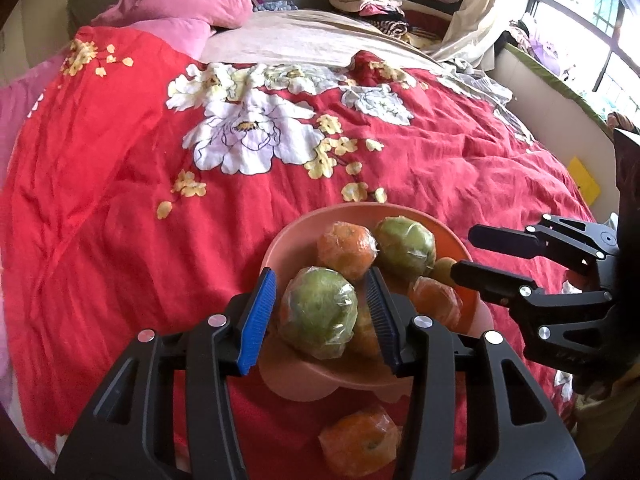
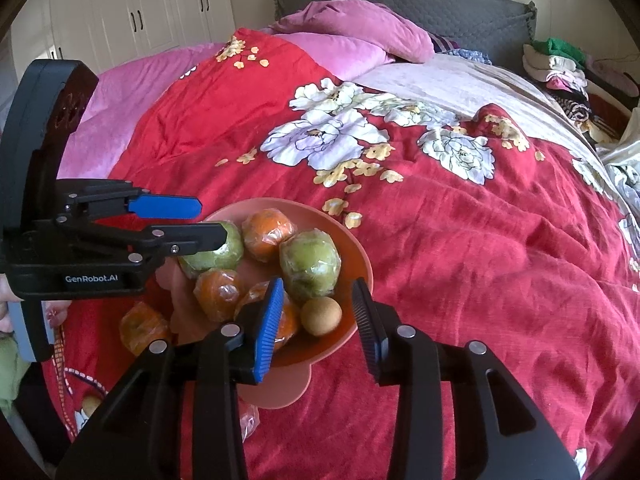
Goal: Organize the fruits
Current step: 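Open both tools to release the fruits into the bowl, then withdraw both tools from the bowl toward the remaining fruit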
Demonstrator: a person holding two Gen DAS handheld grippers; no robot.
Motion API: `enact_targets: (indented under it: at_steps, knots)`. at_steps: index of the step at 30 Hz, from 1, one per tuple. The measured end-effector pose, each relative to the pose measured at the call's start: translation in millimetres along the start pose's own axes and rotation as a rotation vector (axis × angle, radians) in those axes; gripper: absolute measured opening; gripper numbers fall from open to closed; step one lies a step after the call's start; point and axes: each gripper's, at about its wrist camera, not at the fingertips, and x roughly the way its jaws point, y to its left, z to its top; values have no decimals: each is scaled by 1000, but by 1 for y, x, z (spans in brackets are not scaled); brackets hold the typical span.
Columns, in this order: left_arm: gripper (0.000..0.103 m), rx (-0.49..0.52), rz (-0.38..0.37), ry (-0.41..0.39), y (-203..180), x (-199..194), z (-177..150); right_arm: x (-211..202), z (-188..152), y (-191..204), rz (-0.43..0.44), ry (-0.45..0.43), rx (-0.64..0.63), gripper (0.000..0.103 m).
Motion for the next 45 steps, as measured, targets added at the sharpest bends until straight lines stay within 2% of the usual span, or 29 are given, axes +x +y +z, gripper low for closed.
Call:
enact_targets:
  at_steps: [7, 10, 15, 25, 40, 45]
  knots:
    - [40, -3, 7, -12, -1, -6, 0, -7, 0, 0, -9, -15, -2, 42]
    - [44, -3, 10, -15, -1, -9, 0, -10, 0, 0, -11, -21, -1, 44]
    - [48, -5, 16, -20, -1, -12, -1, -14, 1, 0, -14, -34, 2, 55]
    - [66, -25, 28, -39, 3, -24, -5, -26, 0, 2, -23, -65, 7, 73]
    - [92, -59, 53, -80, 12, -48, -11, -36, -1, 6, -24, -90, 12, 86]
    - [93, -71, 57, -92, 15, -54, -12, -41, -3, 7, -25, -97, 13, 88]
